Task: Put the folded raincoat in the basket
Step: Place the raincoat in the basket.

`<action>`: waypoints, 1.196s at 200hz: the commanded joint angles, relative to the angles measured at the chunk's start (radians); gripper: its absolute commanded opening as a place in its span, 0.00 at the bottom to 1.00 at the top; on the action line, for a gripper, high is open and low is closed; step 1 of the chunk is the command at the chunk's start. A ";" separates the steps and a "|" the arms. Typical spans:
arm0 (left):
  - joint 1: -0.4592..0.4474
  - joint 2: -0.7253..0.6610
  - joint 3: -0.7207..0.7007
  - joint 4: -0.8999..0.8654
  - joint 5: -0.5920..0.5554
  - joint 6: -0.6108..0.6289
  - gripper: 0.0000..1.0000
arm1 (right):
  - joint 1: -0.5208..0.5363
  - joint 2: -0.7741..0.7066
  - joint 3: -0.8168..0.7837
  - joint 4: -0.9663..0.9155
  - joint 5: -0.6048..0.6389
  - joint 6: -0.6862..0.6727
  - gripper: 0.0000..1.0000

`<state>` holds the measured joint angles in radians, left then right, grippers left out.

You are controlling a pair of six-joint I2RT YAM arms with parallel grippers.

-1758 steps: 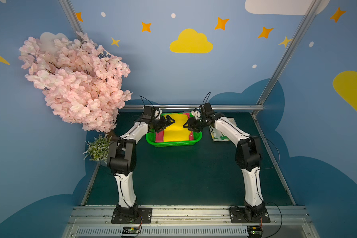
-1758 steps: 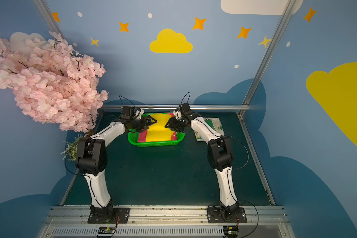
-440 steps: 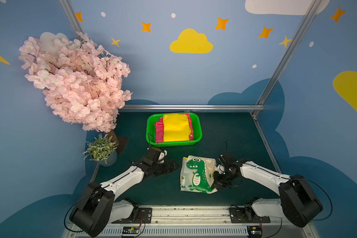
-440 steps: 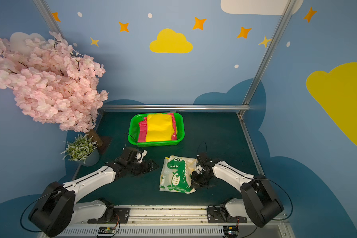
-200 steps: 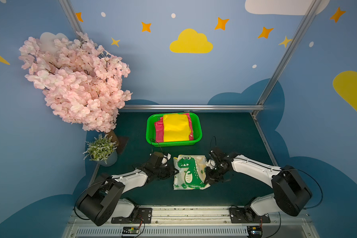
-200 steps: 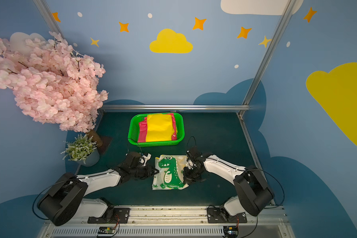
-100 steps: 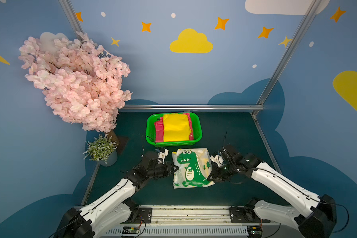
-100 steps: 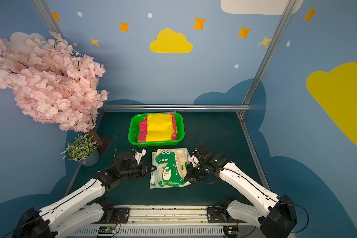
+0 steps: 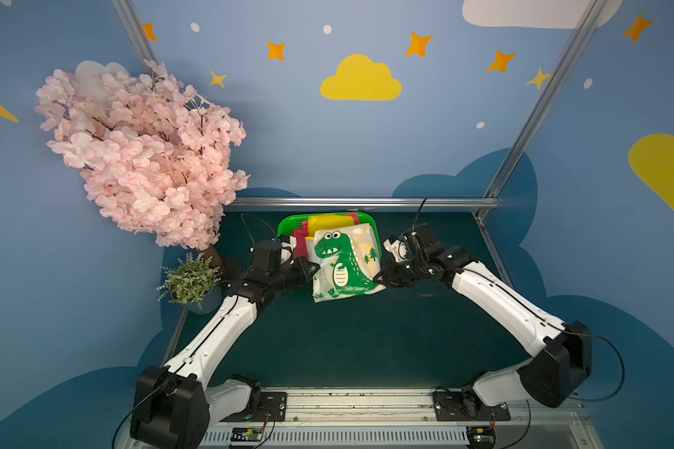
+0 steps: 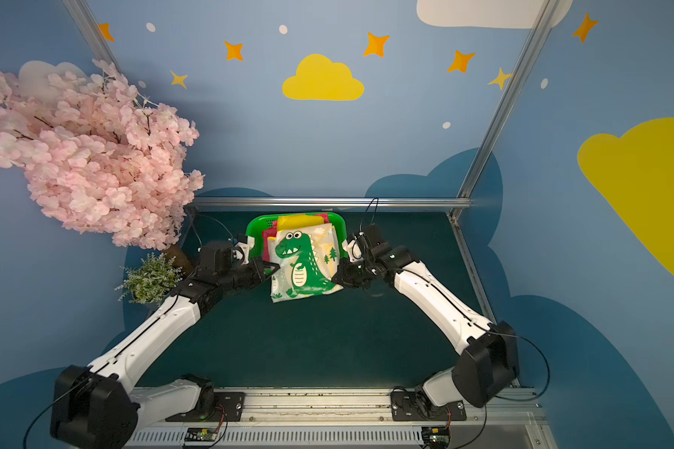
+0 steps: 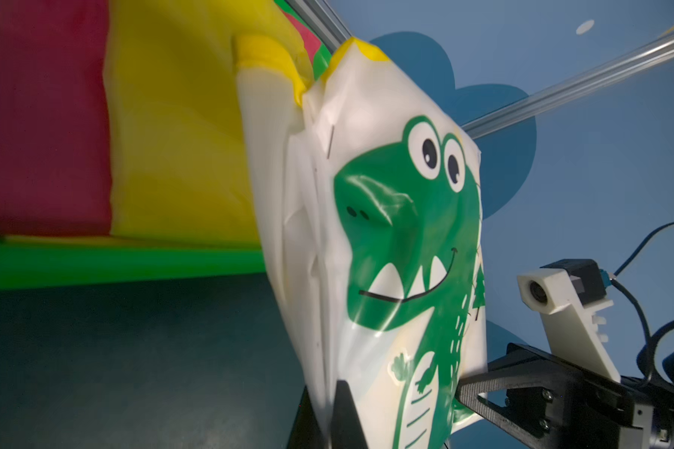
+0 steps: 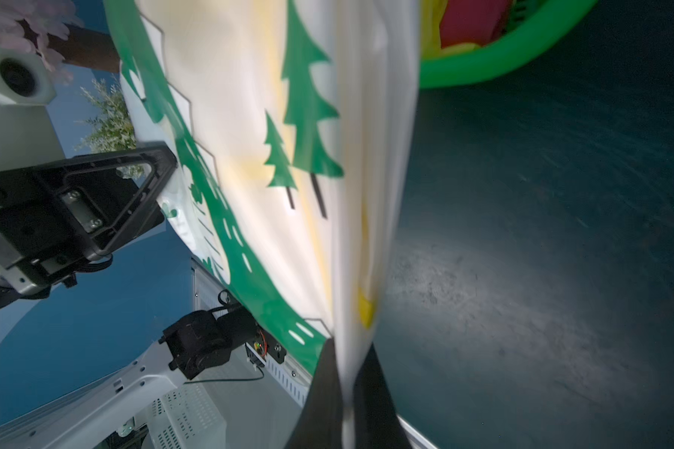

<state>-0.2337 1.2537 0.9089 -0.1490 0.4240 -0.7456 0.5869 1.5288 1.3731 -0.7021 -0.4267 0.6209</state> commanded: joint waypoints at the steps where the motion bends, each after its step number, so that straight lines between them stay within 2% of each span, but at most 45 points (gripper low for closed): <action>1: 0.061 0.100 0.113 -0.045 -0.018 0.104 0.02 | -0.040 0.110 0.122 0.009 -0.016 -0.033 0.00; 34: 0.121 0.299 0.286 -0.111 0.016 0.176 0.02 | -0.062 0.291 0.275 0.024 -0.018 -0.033 0.00; 69: 0.159 0.460 0.399 -0.113 0.041 0.188 0.02 | -0.073 0.430 0.365 0.051 -0.023 -0.020 0.00; 110: 0.168 0.595 0.519 -0.139 0.044 0.206 0.02 | -0.084 0.522 0.412 0.067 -0.018 -0.013 0.00; 167: 0.173 0.707 0.593 -0.180 0.039 0.241 0.02 | -0.112 0.599 0.453 0.067 -0.025 -0.018 0.00; 178: 0.174 0.711 0.593 -0.184 0.039 0.246 0.03 | -0.111 0.604 0.457 0.062 -0.026 -0.024 0.12; 189: 0.175 0.709 0.591 -0.187 0.038 0.251 0.16 | -0.111 0.601 0.458 0.057 -0.027 -0.029 0.29; 200: 0.177 0.700 0.588 -0.190 0.037 0.253 0.40 | -0.111 0.588 0.453 0.054 -0.025 -0.035 0.41; 208: 0.177 0.688 0.589 -0.195 0.036 0.258 0.54 | -0.113 0.569 0.444 0.055 -0.017 -0.039 0.46; 217: 0.177 0.671 0.590 -0.199 0.028 0.264 0.74 | -0.113 0.545 0.436 0.054 -0.006 -0.045 0.52; 225: 0.177 0.654 0.593 -0.206 0.026 0.272 0.98 | -0.114 0.518 0.429 0.053 0.007 -0.052 0.54; 239: 0.177 0.622 0.603 -0.217 0.025 0.283 1.00 | -0.116 0.476 0.416 0.049 0.024 -0.063 0.55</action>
<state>-0.0586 1.9514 1.4784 -0.3294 0.4595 -0.5014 0.4767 2.1120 1.8000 -0.6338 -0.4412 0.5861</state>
